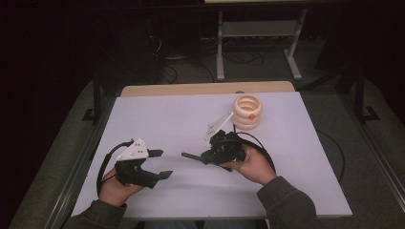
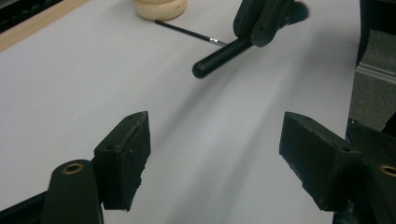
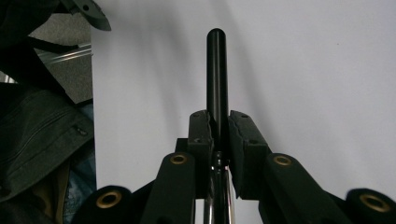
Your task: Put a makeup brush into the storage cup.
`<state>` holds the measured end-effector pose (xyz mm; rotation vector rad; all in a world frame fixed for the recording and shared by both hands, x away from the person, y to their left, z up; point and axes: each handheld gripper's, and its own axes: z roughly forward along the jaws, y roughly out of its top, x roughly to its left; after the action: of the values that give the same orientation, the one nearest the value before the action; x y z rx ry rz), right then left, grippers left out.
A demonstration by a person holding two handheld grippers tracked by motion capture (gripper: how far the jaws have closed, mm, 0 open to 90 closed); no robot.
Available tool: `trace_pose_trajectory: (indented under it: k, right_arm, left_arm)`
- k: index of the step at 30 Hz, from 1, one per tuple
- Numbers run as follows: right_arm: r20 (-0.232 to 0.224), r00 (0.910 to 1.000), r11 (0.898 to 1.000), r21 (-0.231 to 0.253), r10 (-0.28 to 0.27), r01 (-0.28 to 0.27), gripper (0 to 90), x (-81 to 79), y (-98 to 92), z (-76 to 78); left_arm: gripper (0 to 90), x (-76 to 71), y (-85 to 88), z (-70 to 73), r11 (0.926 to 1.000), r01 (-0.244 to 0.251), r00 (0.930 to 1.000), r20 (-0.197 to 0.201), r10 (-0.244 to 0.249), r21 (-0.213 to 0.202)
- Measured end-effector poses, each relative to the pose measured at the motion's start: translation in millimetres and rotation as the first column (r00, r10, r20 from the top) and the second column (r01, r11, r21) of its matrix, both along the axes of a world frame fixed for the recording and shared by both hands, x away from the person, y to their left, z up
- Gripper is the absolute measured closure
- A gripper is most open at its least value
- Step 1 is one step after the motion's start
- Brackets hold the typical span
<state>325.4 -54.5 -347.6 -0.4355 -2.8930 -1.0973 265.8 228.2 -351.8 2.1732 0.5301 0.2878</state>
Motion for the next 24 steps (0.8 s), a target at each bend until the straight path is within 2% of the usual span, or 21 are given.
trace_pose_trajectory:
  k: [1,2,7,9,12,13,14,19,21,22,23,24]
  right_arm:
    - [0.008,1.0000,1.000,-0.001,0.001,-0.001,78.6,-1.2,-1.8,0.4]
    - [-0.002,1.0000,1.000,0.002,0.003,-0.003,78.6,-2.2,-3.6,1.2]
    - [0.000,0.9999,1.000,-0.002,0.017,-0.017,78.7,-4.3,-11.3,2.7]
    - [0.005,0.9997,1.000,0.000,0.025,-0.025,78.7,-5.1,-13.8,2.9]
    - [-0.007,0.9994,0.999,0.009,0.035,-0.035,78.6,-6.7,-16.5,3.6]
    - [0.001,0.9994,0.999,0.005,0.036,-0.036,78.6,-7.3,-17.0,3.8]
    - [-0.003,0.9991,0.999,0.003,0.042,-0.042,78.7,-7.9,-17.1,3.9]
    - [-0.001,0.9976,0.998,-0.002,0.070,-0.070,78.6,-10.8,-14.1,3.3]
    - [-0.001,0.9969,0.997,0.002,0.078,-0.078,78.6,-11.5,-13.0,3.0]
    - [0.009,0.9960,0.996,-0.004,0.088,-0.088,78.6,-13.5,-10.9,2.9]
    - [0.009,0.9960,0.996,-0.004,0.088,-0.088,78.6,-13.5,-10.9,2.9]
    - [0.006,0.9952,0.995,-0.007,0.097,-0.097,78.6,-14.2,-9.3,2.1]
  left_arm:
    - [24.8,1.2,-3.4,4.0,0.9999,0.014,0.9999,-0.002,-0.014,0.008]
    - [25.4,1.9,-4.9,5.6,0.9996,0.023,0.9997,0.002,-0.023,0.016]
    - [28.7,5.3,-12.1,9.1,0.9976,0.048,0.9988,-0.004,-0.048,0.049]
    - [29.7,6.7,-19.1,10.5,0.9945,0.078,0.9970,-0.009,-0.077,0.069]
    - [31.7,6.7,-26.2,12.5,0.9904,0.107,0.9943,-0.012,-0.106,0.088]
    - [32.4,6.7,-26.2,12.5,0.9904,0.107,0.9943,-0.012,-0.106,0.088]
    - [32.8,7.5,-29.9,14.3,0.9868,0.123,0.9924,-0.014,-0.122,0.105]
    - [35.4,8.0,-38.0,17.3,0.9796,0.155,0.9879,-0.013,-0.154,0.129]
    - [36.1,8.5,-42.8,17.7,0.9733,0.174,0.9847,-0.016,-0.173,0.150]
    - [37.1,10.0,-47.4,16.7,0.9668,0.196,0.9806,-0.031,-0.193,0.164]
    - [37.6,10.0,-47.4,16.7,0.9668,0.196,0.9806,-0.031,-0.193,0.164]
    - [38.2,12.7,-51.6,15.1,0.9574,0.218,0.9759,-0.052,-0.212,0.190]
